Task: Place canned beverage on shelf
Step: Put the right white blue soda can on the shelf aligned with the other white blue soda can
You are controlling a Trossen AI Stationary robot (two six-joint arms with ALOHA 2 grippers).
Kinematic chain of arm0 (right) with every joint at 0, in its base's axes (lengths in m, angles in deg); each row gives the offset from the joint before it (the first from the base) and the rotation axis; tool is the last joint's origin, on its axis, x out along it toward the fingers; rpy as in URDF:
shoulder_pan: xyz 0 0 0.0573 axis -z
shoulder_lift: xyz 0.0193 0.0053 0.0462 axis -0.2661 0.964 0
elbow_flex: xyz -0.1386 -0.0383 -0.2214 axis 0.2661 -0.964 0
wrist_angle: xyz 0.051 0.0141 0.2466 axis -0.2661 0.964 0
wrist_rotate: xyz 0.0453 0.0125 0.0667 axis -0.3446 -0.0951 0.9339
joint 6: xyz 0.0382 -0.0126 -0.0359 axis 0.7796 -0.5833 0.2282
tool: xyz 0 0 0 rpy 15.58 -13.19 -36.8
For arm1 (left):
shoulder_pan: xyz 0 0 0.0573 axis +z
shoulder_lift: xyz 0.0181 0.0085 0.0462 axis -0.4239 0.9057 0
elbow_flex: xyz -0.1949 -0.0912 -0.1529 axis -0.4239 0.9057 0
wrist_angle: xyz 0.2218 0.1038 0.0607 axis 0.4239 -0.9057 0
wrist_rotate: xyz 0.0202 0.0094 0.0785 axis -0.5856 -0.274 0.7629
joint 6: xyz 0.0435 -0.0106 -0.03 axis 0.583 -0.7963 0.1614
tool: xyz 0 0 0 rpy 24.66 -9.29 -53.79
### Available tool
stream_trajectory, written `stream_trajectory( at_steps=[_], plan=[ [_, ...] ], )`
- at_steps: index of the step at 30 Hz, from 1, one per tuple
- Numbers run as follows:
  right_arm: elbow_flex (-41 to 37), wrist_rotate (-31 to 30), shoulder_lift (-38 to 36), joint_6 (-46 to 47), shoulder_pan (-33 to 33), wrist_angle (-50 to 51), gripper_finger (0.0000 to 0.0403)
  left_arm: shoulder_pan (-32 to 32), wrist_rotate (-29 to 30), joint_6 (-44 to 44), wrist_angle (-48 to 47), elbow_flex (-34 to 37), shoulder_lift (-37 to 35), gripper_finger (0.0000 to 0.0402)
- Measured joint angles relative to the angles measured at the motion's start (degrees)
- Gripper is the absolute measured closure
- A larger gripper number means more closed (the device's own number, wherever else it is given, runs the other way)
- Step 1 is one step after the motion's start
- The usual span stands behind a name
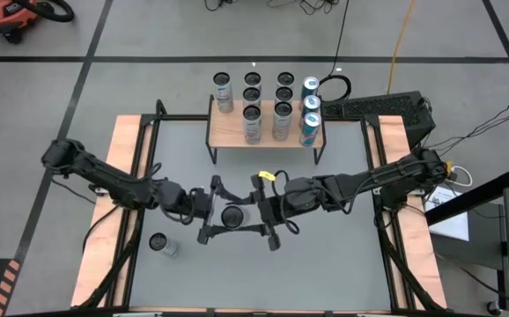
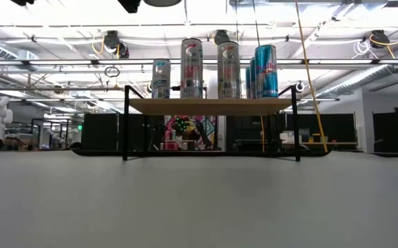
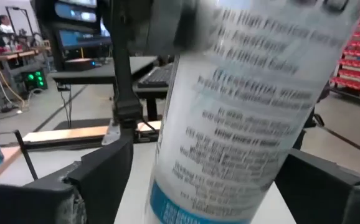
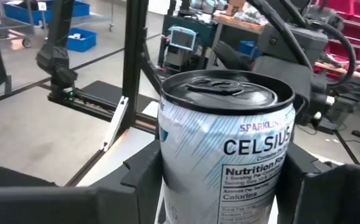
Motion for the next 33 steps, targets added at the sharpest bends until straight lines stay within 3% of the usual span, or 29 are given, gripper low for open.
stream_trajectory(
  at_steps=[4, 9, 15, 20, 33],
  plan=[
    [0.0, -1.08, 0.0, -0.13, 0.0, 0.26, 0.0225, -0.02, 0.4, 0.01, -1.94, -0.02, -1.82, 0.0033],
    [0.0, -6.86, -0.02, 0.37, 0.0, -0.21, 0.0225, -0.15, 5.4, 1.14, -5.48, -0.02, -5.43, 0.0032],
    [0.0, -12.84, -0.02, 3.55, 0.0, -0.3, 0.0225, -0.24, 7.01, 3.14, -6.33, -0.04, -10.2, 0.0032],
    [0.0, -13.43, -0.02, 5.12, 0.41, -2.0, 0.0225, -0.47, 9.36, 5.37, -8.24, -0.07, -13.54, 0.0032],
    [0.0, -21.06, 0.07, 10.16, 1.82, -3.19, 0.0225, -1.25, 10.18, 5.6, -10.43, -0.07, -14.87, 0.0032]
  ],
)
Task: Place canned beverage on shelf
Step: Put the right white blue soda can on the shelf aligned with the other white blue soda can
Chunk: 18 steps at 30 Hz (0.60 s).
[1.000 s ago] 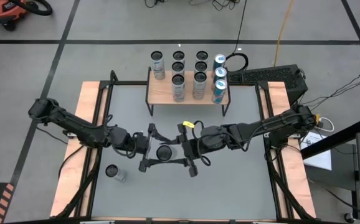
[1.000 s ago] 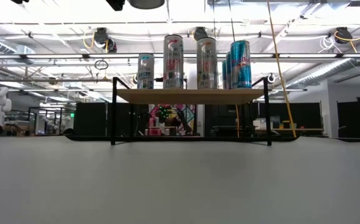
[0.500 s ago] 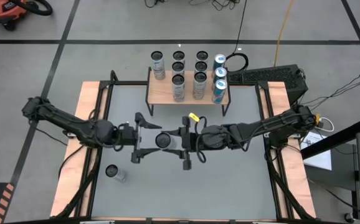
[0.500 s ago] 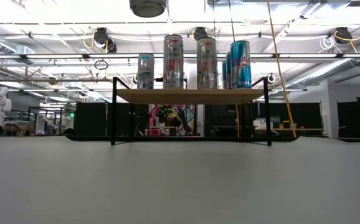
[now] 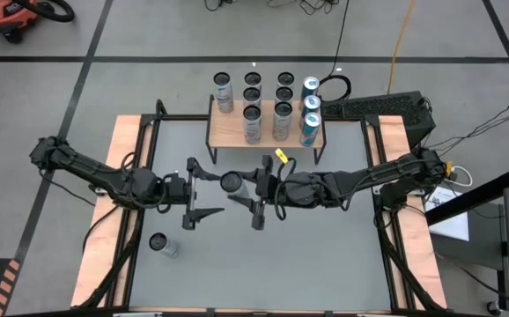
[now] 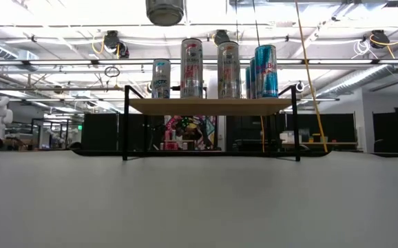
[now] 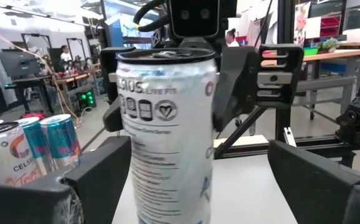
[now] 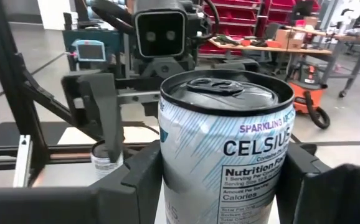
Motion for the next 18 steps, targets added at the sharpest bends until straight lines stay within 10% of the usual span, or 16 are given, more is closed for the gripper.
stream_trajectory(
  at_steps=[18],
  plan=[
    [0.02, -0.73, 3.93, 0.57, 1.19, -6.25, 0.0225, -0.07, 3.88, -2.75, -4.42, 0.0, 0.2, 0.0032]
  ],
)
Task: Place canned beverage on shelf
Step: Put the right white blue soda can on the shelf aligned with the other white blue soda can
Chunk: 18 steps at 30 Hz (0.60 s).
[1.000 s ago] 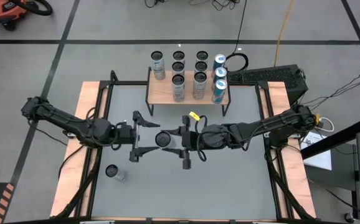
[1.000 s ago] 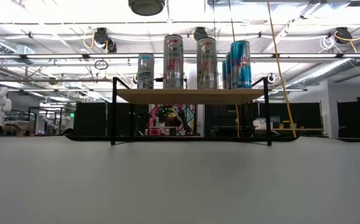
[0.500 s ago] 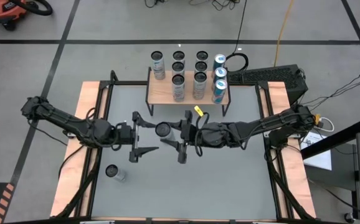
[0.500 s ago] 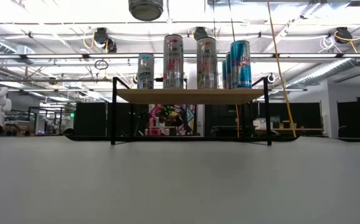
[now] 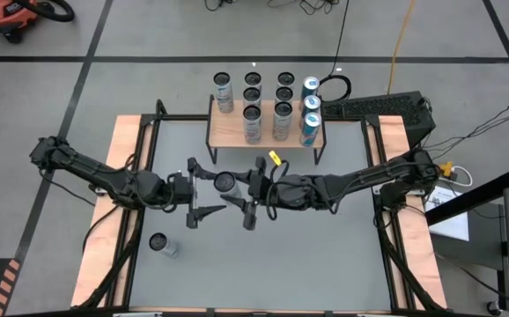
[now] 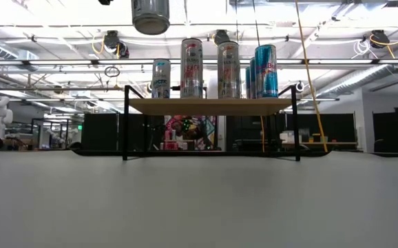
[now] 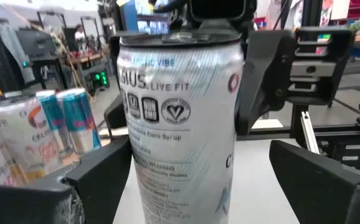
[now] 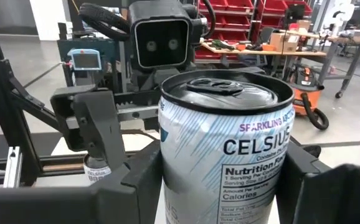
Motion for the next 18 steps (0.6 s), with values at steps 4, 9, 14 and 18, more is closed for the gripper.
stream_trajectory(
  at_steps=[4, 9, 14, 18],
  plan=[
    [0.0, -0.04, 0.0, -0.04, 0.05, -0.25, 0.0225, 0.02, 0.11, -0.75, -1.11, 0.0, 0.0, 0.0032],
    [0.0, 1.71, 0.0, -0.1, 0.09, -0.96, 0.0225, 1.02, 0.07, -0.55, -1.29, 0.0, 0.07, 0.0032],
    [0.0, 2.91, 0.0, -0.11, 0.11, -0.66, 0.0225, 2.69, -2.05, -2.21, -1.14, 0.02, 0.35, 0.0051],
    [0.0, 2.89, -0.01, -0.13, 0.13, -0.75, 0.0225, 3.59, -4.48, -2.73, -0.13, 0.02, 0.35, 0.008]
  ],
)
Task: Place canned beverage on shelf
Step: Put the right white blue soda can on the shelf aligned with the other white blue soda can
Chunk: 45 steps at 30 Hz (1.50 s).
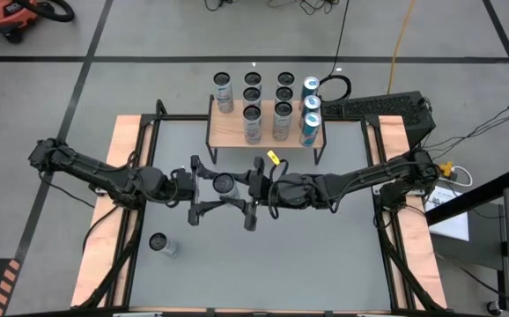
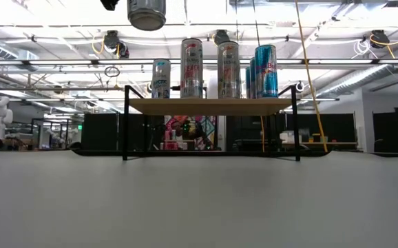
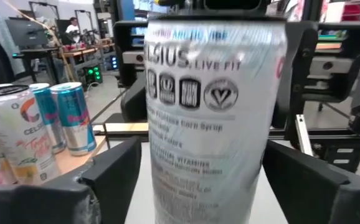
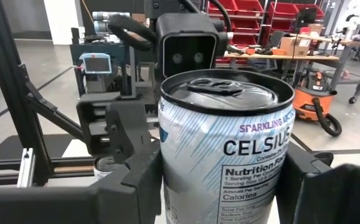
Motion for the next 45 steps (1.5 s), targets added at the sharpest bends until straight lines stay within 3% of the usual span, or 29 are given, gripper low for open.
stream_trajectory(
  at_steps=[11, 20, 34, 41, 45],
  plan=[
    [0.0, -0.03, -0.01, -0.26, 0.0, 0.1, 0.0225, 0.04, -1.42, -0.44, 0.08, 0.02, -0.02, 0.0156],
    [0.05, -0.07, -0.01, -0.46, -0.02, 0.31, 0.0221, 0.04, -1.56, -0.43, 0.11, 0.02, -0.02, 0.0159],
    [0.17, -0.39, -3.45, -0.12, -0.64, 9.28, 0.0098, 0.02, -3.37, -0.61, 0.15, 0.11, 0.0, 0.0164],
    [0.15, -0.35, -4.7, 4.28, -2.03, 22.72, 0.0083, -0.14, -3.27, -0.63, 2.82, 0.11, -0.95, 0.0164],
    [0.13, -0.36, -2.13, 6.01, -2.39, 21.42, 0.0083, -0.13, -3.26, -0.59, 5.83, 0.11, -0.93, 0.0164]
  ],
)
